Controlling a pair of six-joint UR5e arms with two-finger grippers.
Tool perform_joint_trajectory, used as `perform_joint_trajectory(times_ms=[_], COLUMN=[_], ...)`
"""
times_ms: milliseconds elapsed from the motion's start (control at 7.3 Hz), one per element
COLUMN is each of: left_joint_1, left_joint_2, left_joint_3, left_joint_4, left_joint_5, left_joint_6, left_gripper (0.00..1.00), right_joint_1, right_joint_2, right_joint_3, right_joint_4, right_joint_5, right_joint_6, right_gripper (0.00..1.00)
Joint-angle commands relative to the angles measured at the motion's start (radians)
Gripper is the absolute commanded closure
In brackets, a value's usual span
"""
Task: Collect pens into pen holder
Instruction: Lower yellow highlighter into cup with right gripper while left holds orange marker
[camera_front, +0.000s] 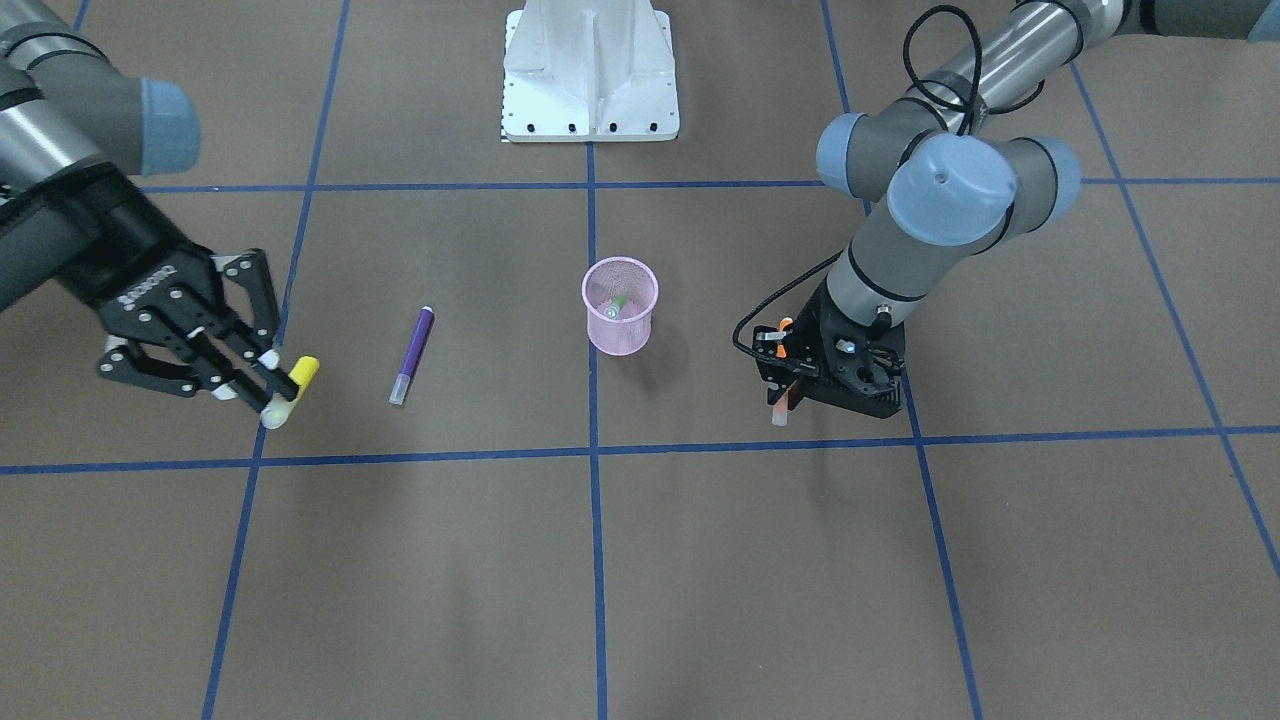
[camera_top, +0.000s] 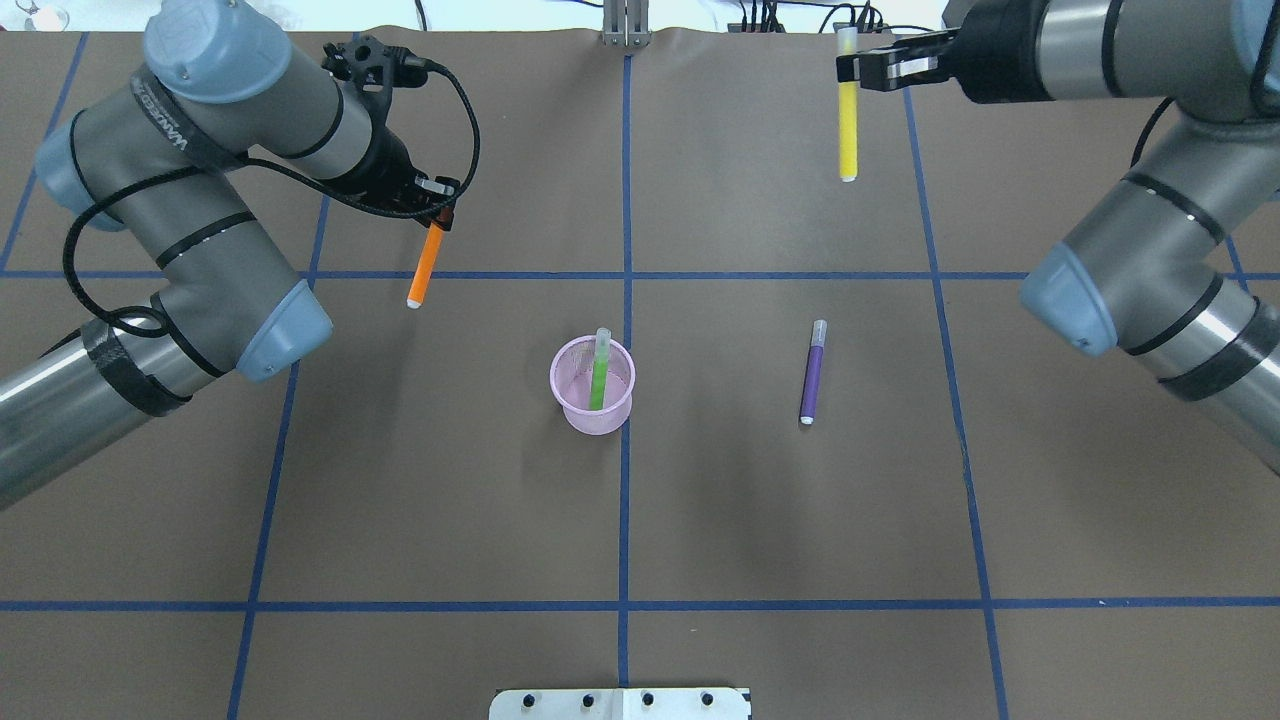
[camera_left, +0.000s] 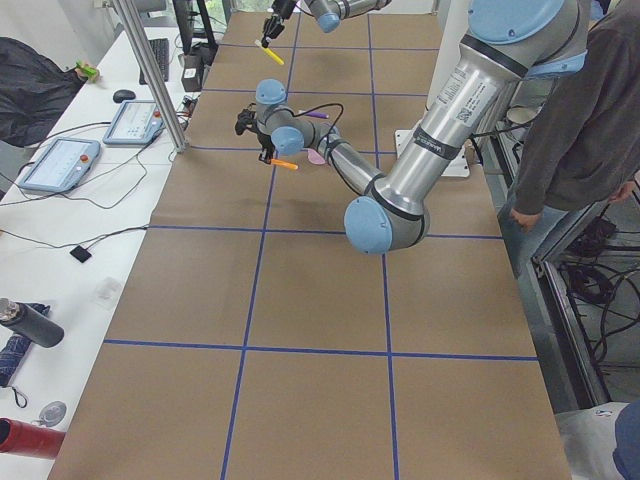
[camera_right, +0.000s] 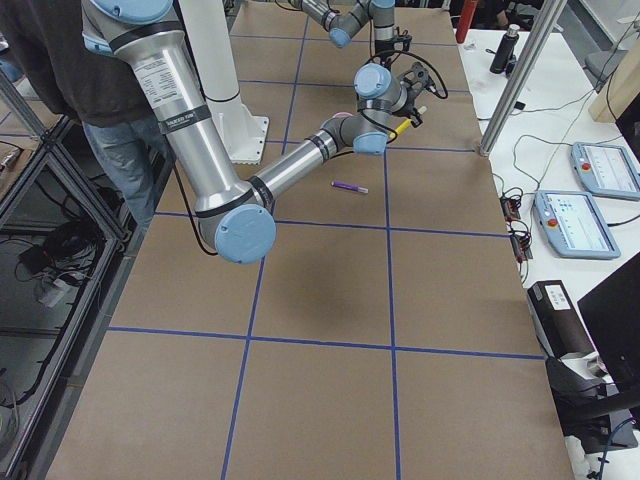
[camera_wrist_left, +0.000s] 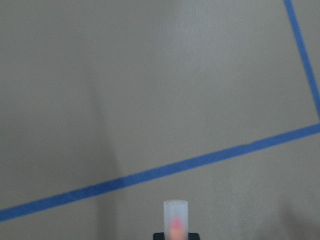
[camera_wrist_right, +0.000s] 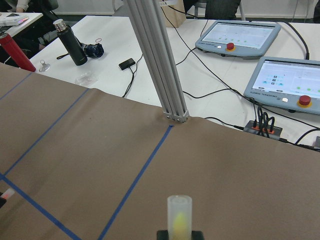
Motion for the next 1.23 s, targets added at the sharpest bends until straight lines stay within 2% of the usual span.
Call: perform_joint_trajectory(times_ms=[0,137,274,548,822,959,1096], left_joint_1=[-0.019,-0.034,-0.039,-0.041,-0.042,-0.042,-0.044], left_joint_2=[0.0,0.0,0.002,0.009,0.011,0.011,0.011], left_joint_3=[-0.031,-0.031,-0.031,-0.028,-0.023,-0.022,-0.02], left_joint_4=[-0.005,-0.014,-0.02,-0.022,-0.022,-0.022,-0.022], left_joint_5=[0.077,0.077,0.077,0.077,0.077,0.077,0.077], left_joint_6=[-0.001,-0.001,-0.001,0.002,0.002,0.002,0.005], left_gripper=[1.0,1.0,1.0,1.0,1.0,1.0,1.0], right_joint_1=[-0.165,-0.212,-0.274,-0.376,-0.428,-0.48,-0.497], right_joint_2=[0.036,0.06,0.069,0.111,0.151,0.152,0.152], right_joint_3=[0.003,-0.002,-0.007,-0.072,-0.105,-0.111,-0.131], right_joint_4=[0.071,0.071,0.091,0.146,0.149,0.166,0.192], right_joint_5=[-0.216,-0.265,-0.352,-0.468,-0.505,-0.561,-0.58], right_joint_6=[0.048,0.046,0.043,0.036,0.034,0.034,0.033], right_gripper=[1.0,1.0,1.0,1.0,1.0,1.0,1.0])
